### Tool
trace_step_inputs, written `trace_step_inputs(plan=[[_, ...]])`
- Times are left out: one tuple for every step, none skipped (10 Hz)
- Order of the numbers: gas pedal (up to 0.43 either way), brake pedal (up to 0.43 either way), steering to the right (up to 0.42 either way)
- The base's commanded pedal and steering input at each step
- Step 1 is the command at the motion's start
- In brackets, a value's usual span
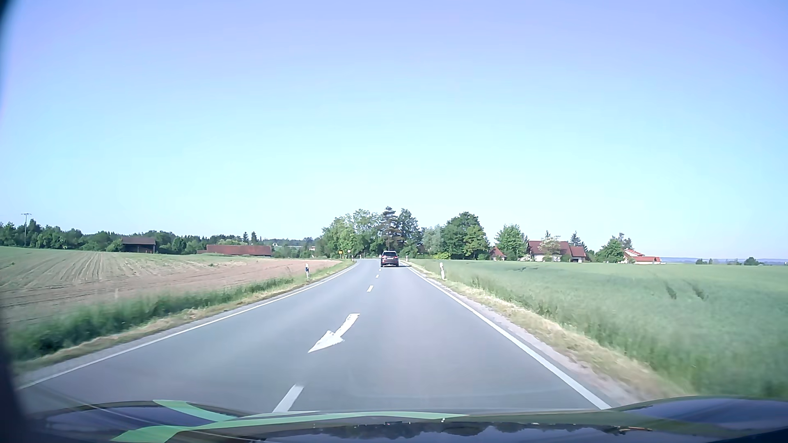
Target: Follow the waypoints while adhering to traffic rules and regulations
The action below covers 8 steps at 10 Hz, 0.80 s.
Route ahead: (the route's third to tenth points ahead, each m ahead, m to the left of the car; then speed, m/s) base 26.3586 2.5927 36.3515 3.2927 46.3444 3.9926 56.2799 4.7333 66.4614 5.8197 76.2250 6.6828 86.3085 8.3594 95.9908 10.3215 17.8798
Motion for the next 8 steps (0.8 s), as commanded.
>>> trace_step_inputs(plan=[[0.197, 0.0, -0.021], [0.209, 0.0, -0.019], [0.209, 0.0, -0.019], [0.22, 0.0, -0.019], [0.22, 0.0, -0.019], [0.22, 0.0, -0.019], [0.22, 0.0, -0.019], [0.197, 0.0, -0.018]])
